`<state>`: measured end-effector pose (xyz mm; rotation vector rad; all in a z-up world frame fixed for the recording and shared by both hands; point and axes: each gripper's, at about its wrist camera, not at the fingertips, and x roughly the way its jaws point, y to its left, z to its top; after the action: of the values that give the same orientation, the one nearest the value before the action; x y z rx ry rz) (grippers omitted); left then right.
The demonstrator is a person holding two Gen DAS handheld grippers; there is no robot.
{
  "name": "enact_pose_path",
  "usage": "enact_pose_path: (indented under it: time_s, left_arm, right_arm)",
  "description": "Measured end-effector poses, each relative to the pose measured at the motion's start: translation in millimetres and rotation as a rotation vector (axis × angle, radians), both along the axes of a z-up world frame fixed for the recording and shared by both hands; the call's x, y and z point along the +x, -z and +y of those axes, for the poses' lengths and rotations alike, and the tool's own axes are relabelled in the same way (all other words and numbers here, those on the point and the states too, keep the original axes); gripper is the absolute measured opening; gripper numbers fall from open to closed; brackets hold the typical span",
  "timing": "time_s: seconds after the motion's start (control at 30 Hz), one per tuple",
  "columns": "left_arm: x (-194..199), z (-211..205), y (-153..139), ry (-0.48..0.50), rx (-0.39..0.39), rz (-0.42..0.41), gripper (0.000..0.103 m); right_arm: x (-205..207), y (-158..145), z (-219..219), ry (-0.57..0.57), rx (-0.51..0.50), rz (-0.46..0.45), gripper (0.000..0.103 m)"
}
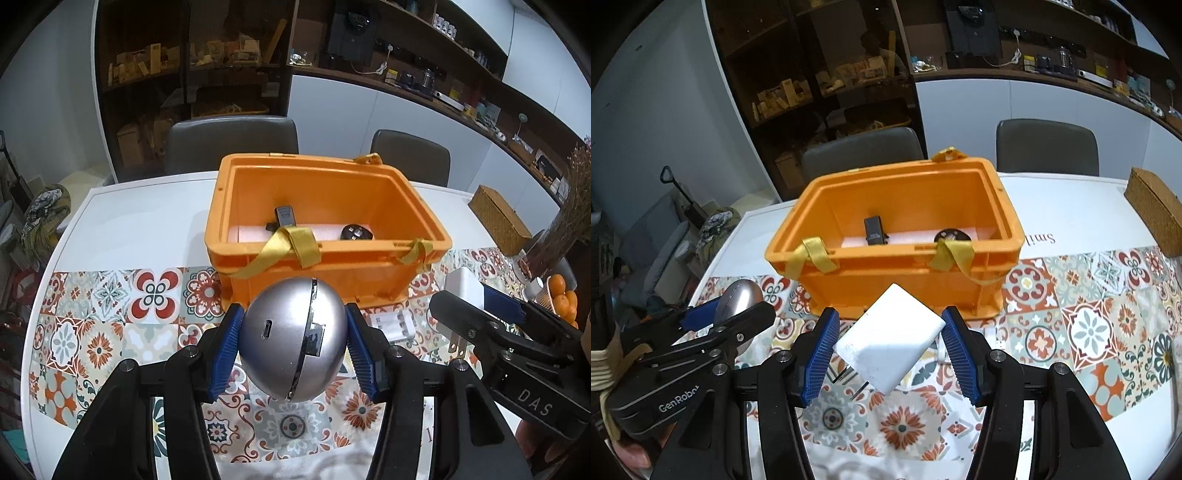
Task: Organize rigid objects
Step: 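Lift and carry the silver egg with left tool while right tool carries the charger into the crate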
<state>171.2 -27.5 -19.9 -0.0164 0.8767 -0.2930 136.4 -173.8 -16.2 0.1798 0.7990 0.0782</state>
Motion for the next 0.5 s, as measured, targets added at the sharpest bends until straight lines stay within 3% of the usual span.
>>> enact_pose_path:
  time_s: [0.5]
  left_arm:
    - [30,-3,-28,-0.005,0.005,-0.063,0.054]
  right_arm:
    - [32,-27,-2,0.011,-0.004,-0.046,0.058]
